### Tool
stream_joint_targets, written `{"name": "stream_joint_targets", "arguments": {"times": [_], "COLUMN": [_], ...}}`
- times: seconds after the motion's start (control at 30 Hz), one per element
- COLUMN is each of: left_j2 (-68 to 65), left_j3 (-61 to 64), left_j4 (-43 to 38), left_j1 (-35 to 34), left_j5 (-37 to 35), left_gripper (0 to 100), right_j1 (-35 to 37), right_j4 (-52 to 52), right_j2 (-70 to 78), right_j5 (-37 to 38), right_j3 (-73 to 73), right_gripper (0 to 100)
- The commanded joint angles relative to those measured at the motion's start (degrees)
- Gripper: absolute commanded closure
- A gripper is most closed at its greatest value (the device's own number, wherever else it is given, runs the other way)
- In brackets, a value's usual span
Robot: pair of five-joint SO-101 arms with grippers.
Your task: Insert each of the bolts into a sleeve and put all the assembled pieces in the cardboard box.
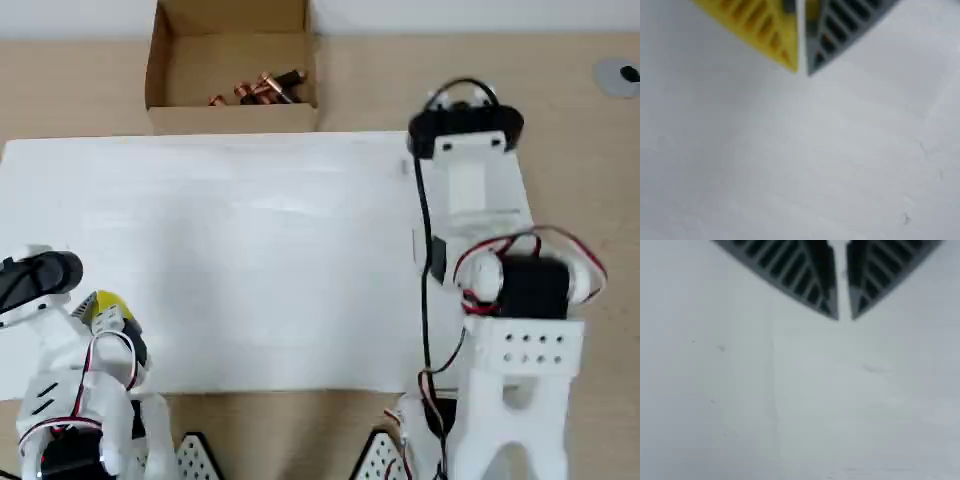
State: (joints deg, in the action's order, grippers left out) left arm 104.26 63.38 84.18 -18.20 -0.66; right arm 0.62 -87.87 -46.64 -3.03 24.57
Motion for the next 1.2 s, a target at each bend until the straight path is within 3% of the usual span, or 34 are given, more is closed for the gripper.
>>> {"name": "stream_joint_targets", "arguments": {"times": [0.0,0.4,0.73,0.87,1.17], "left_j2": [0.22,0.31,0.31,0.31,0.31], "left_j3": [0.09,3.08,22.68,23.21,24.44], "left_j4": [-0.35,-0.88,-7.47,-7.74,-8.97], "left_j1": [-0.44,-0.35,-0.88,-0.53,-0.79], "left_j5": [-0.26,-0.53,-0.35,-0.18,-0.53], "left_gripper": [99,99,99,99,99], "right_j1": [-2.15,-1.71,-1.89,-1.71,-1.89], "right_j4": [6.68,21.36,20.92,16.44,14.86], "right_j2": [-6.81,-28.35,-52.97,-63.43,-63.25], "right_j5": [0.0,9.32,9.23,9.23,9.23], "right_j3": [10.95,43.03,62.2,66.33,68.62], "right_gripper": [98.8,98.8,98.8,98.8,98.8]}}
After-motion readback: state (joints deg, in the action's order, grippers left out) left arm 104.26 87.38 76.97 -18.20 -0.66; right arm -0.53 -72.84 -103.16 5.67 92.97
